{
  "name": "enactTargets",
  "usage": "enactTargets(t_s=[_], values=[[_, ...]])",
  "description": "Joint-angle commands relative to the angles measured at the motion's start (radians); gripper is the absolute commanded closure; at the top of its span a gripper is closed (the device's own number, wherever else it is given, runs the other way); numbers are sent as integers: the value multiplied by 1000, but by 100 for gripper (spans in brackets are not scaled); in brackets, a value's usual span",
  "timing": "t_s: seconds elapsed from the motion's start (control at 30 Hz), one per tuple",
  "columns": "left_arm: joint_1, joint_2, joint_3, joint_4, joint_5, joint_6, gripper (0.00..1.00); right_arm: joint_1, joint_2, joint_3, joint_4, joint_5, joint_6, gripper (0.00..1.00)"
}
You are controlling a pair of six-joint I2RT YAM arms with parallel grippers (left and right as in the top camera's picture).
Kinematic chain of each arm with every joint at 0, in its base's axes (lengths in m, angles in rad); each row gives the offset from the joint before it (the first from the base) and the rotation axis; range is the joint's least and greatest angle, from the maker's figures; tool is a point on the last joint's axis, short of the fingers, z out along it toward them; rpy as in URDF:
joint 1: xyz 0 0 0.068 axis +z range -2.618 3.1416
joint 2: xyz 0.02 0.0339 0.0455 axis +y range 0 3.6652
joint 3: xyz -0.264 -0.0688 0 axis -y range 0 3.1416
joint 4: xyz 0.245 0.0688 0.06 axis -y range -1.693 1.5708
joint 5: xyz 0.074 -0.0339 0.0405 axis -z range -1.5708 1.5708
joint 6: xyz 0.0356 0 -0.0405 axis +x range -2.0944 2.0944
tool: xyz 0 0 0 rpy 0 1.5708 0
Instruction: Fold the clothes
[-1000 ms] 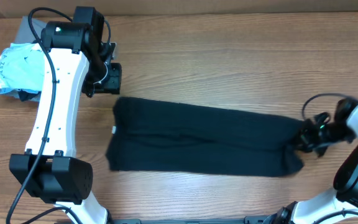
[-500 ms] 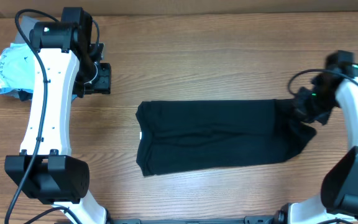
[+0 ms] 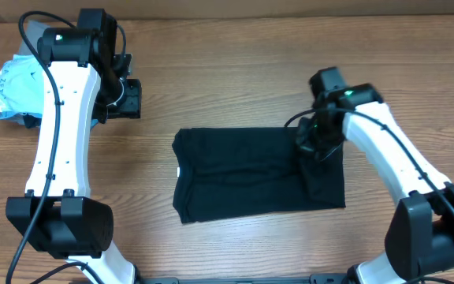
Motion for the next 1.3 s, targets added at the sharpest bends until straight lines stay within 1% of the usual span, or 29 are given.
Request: enactTargets(t_s=[0.0,0.07,0.33,0.4,0.53,0.57,0.63,0.67,0.7,0.77,0.8,0.83,0.87,0.93,0.97,1.03,1.1,1.17,1.27], values=[[2,-3,6,3,9,-3,49,8,-13,-55,47,-11,91,95],[2,-3,6,5,9,-3,49,9,-13,-72,68,-64,94,96],[2,-3,6,10,9,-3,48,56,-13,-116,108,-100,151,95],[2,-3,6,10,9,-3,48,69,-12,-116,120,-108,179,90],[2,-3,6,13,9,-3,47,84,-12,-116,124,-157,187,90],[2,-3,6,15,9,-3,47,84,-12,-116,124,-158,187,79],[2,-3,6,16,9,-3,47,83,-12,-116,116,-158,187,50],[2,-3,6,16,9,-3,46,79,-14,-114,116,-158,186,38],[2,-3,6,16,9,-3,45,73,-18,-112,116,-156,179,38],[2,-3,6,22,9,-3,42,41,-30,-101,124,-155,120,39],[2,-3,6,33,10,-3,40,5,-37,-92,116,-148,78,46],[2,-3,6,40,10,-3,39,-21,-42,-90,111,-145,55,48],[2,-3,6,47,10,-3,39,-64,-43,-90,100,-134,46,58],[2,-3,6,50,10,-3,42,-116,-41,-93,83,-126,21,67],[2,-3,6,50,10,-3,49,-158,-40,-103,73,-126,-8,75],[2,-3,6,50,10,-3,55,-193,-37,-125,61,-111,-34,82],[2,-3,6,50,15,-3,60,-208,-27,-170,68,-92,-36,85],[2,-3,6,50,23,-3,61,-201,-18,-237,94,-112,-35,87],[2,-3,6,50,27,-3,60,-158,-17,-348,148,-212,-35,89]])
